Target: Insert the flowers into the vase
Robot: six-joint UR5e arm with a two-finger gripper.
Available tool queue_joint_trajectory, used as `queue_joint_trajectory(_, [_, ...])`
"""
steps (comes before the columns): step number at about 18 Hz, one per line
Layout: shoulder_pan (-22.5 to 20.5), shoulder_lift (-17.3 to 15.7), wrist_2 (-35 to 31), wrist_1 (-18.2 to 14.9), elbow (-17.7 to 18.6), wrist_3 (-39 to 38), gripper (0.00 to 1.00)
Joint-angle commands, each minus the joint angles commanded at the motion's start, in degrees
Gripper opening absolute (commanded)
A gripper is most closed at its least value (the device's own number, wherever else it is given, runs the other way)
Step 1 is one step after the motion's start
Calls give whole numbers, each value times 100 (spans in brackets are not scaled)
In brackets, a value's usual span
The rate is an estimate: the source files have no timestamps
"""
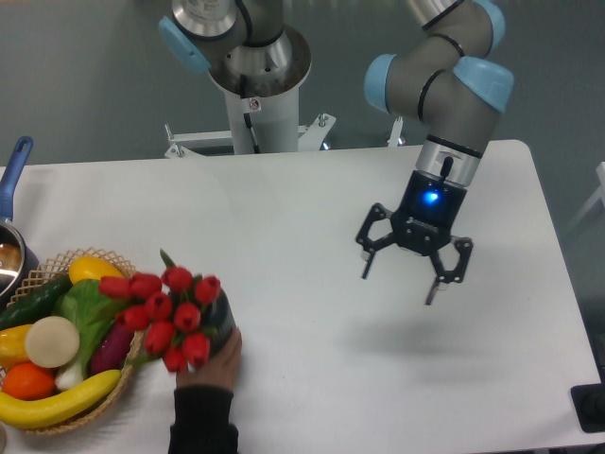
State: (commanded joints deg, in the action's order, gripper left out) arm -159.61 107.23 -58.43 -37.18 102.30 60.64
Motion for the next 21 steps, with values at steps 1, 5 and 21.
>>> queue_joint_trajectory(1, [9,0,-288,-9,17,26,100])
queue_joint_trajectory(5, [588,17,-1836,-26,61,420,100])
queue_joint_trajectory(21, [1046,-44,-3358,-815,97,510,100])
